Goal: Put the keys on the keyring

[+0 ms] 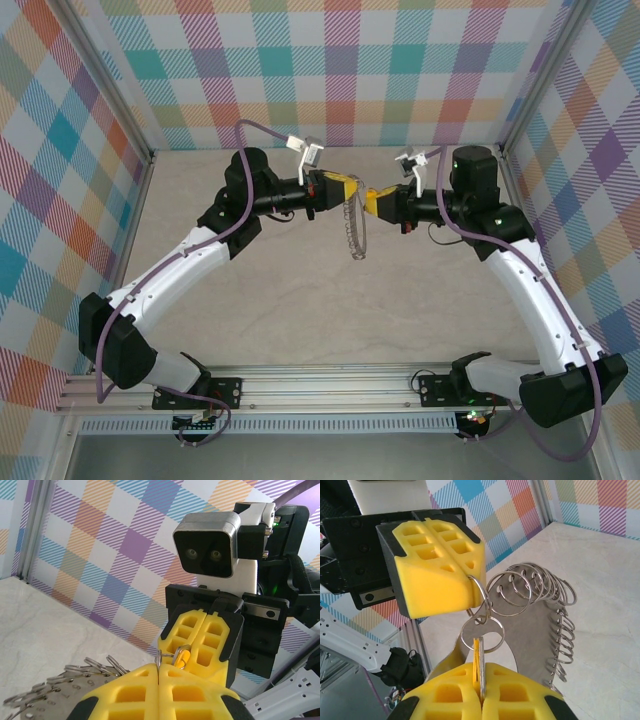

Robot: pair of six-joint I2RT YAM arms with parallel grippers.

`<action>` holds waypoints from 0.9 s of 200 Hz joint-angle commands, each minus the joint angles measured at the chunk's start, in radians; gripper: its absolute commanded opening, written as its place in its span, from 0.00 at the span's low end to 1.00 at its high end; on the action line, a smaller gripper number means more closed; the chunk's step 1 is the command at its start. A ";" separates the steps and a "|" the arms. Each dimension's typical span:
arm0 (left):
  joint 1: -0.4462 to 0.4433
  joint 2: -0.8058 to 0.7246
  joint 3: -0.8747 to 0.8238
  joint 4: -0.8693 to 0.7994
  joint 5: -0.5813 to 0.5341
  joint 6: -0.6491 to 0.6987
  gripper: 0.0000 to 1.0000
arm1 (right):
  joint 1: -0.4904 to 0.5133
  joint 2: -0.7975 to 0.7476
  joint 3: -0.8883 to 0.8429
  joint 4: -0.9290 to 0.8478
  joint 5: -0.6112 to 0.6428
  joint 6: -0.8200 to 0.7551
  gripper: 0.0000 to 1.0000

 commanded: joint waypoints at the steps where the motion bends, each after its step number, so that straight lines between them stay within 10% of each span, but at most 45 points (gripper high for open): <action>1: -0.007 -0.029 0.003 0.022 0.000 0.021 0.00 | -0.005 -0.003 0.008 0.026 -0.056 0.007 0.00; 180: -0.009 -0.025 0.010 0.016 0.004 0.025 0.00 | -0.005 0.052 0.100 -0.047 -0.055 -0.055 0.00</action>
